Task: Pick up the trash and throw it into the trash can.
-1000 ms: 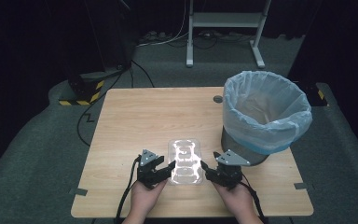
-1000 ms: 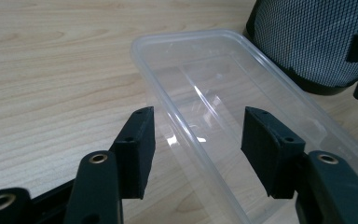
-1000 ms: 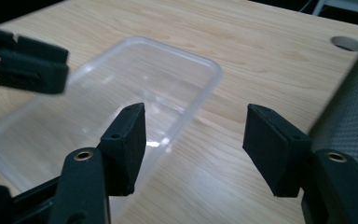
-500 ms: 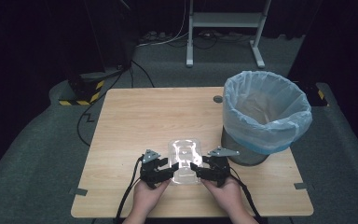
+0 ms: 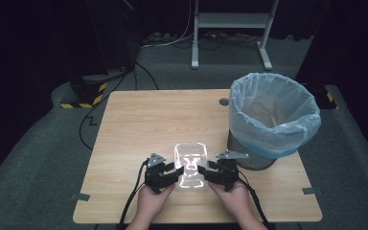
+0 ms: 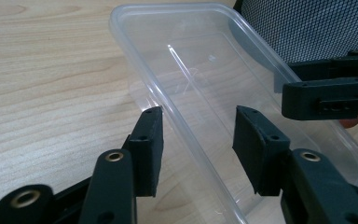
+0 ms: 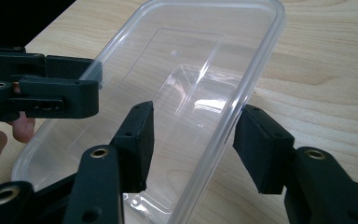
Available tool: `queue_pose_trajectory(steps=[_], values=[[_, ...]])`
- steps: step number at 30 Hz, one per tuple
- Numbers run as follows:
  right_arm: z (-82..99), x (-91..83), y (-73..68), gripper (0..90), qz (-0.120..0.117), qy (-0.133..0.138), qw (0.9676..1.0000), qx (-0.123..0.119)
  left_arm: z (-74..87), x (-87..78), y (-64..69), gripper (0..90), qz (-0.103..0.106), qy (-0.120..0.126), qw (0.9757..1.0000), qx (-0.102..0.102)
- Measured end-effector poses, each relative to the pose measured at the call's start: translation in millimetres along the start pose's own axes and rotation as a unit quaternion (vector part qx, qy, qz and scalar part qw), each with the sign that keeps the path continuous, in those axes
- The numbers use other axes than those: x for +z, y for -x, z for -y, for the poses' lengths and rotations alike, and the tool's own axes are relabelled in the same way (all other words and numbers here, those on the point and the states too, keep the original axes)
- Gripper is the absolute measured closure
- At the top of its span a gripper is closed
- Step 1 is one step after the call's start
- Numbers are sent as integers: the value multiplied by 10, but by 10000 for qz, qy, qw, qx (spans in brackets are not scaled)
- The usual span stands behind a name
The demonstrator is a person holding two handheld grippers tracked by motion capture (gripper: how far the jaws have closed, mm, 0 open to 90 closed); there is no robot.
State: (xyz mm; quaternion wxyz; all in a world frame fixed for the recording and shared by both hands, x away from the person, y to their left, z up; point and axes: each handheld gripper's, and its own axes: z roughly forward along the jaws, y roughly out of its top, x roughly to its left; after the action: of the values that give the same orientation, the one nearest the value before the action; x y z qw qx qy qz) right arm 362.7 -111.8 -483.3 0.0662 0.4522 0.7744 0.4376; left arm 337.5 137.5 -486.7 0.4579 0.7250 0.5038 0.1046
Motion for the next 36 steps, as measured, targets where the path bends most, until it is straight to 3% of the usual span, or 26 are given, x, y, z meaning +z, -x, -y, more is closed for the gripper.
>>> queue_pose_trajectory(steps=[5, 11, 21, 26, 27, 31, 36], values=[[-7, -35, -8, 516, 41, 76, 10000, -38, -25, -25, 26, 560, -35, 77, 9999, 70], [-32, -91, -55, 567, 257, 283, 9988, -318, -55, -78, 58, 620, -126, 249, 9993, 234], [-40, -145, -111, 649, 437, 521, 9962, -542, -57, -152, 63, 707, -193, 507, 9979, 349], [-39, -153, -136, 729, 601, 625, 9937, -716, -46, -164, 88, 764, -329, 537, 9966, 525], [-35, -152, -145, 755, 670, 605, 9931, -745, -35, -169, 91, 790, -443, 562, 9955, 620], [-11, -124, -154, 766, 787, 548, 9917, -859, -2, -175, 107, 806, -504, 638, 9941, 719], [2, -109, -168, 771, 889, 695, 9890, -961, 22, -177, 130, 815, -595, 791, 9920, 781]])
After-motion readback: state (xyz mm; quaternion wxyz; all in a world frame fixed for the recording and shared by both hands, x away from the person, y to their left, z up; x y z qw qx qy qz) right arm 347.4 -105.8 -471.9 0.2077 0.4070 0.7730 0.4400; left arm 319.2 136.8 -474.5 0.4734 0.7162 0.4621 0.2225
